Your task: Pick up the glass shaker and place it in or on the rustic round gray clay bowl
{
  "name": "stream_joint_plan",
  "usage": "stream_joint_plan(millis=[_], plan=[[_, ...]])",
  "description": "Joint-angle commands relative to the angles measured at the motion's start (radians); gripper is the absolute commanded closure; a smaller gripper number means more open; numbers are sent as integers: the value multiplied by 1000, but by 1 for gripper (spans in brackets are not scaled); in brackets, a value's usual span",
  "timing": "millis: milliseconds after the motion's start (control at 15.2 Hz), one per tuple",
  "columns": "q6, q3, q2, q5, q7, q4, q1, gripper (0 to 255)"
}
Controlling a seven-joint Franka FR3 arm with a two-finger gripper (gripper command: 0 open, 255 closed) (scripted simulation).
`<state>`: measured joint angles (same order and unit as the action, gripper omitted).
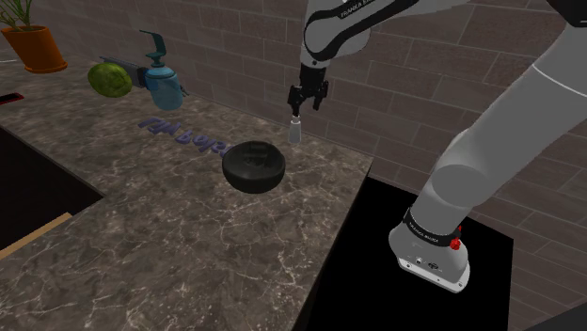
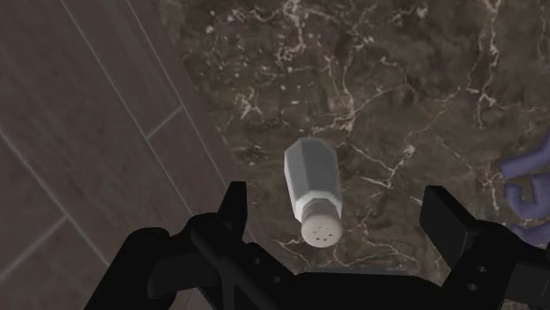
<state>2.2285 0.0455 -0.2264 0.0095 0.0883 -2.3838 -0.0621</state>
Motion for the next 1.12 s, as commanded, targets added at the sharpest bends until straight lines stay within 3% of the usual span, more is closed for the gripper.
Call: stream_joint_plan(millis=[0,594,1056], plan=[[51,8,84,17,-13,44,0,0],[180,13,210,42,-33,47,0,0],[187,13,215,43,-33,45,0,0]])
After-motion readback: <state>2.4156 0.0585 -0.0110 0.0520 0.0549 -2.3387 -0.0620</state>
